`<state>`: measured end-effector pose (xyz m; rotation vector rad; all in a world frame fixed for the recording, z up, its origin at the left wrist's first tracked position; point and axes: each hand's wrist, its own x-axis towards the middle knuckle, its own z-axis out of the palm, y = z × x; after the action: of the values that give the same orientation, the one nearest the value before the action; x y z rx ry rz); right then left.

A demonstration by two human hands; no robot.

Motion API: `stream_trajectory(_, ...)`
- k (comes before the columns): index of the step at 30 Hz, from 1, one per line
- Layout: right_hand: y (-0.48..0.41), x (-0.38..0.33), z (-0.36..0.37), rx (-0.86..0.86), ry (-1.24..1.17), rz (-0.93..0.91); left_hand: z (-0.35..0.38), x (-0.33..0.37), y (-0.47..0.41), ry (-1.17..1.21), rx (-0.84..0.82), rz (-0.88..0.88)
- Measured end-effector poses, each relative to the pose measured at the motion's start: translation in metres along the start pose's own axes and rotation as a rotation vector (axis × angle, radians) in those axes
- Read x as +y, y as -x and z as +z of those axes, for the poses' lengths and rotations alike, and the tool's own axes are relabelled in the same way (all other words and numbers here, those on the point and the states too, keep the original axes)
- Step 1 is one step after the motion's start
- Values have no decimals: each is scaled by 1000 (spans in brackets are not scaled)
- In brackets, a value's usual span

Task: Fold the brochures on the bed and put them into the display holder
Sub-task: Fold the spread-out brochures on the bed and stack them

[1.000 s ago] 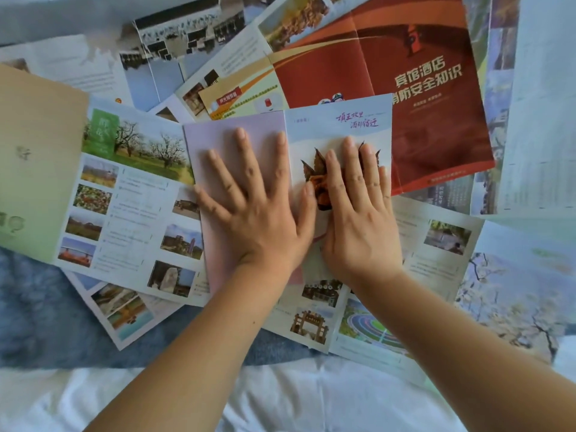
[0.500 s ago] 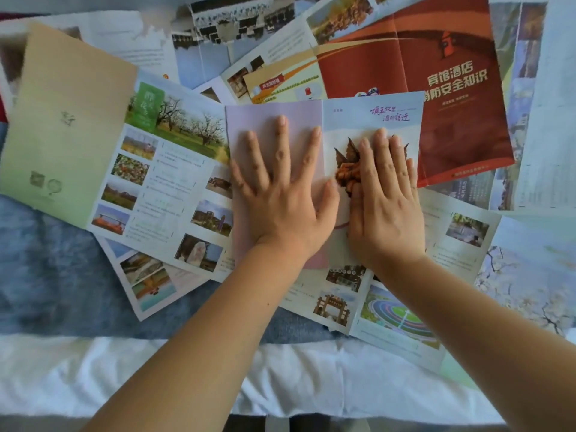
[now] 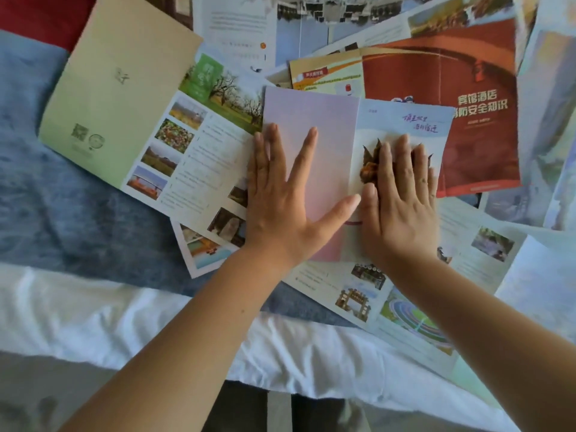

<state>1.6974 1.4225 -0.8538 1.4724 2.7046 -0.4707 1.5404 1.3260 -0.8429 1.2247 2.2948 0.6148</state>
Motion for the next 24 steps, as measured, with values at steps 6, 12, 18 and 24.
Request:
stream_trajectory(6,3,-28,4,-30,-85,-42,-9,-25,8,-172,16,-23)
stream_trajectory(12,0,-35,3,-40,43,-125,-22,-58,14,-427,66,-39)
stream_trajectory(18,-2,-50,12,-60,48,-52,-30,-61,14,-283,52,-69)
stream_trajectory(24,-1,-64,13,-117,-29,-164,-33,-54,16,-202,43,-77)
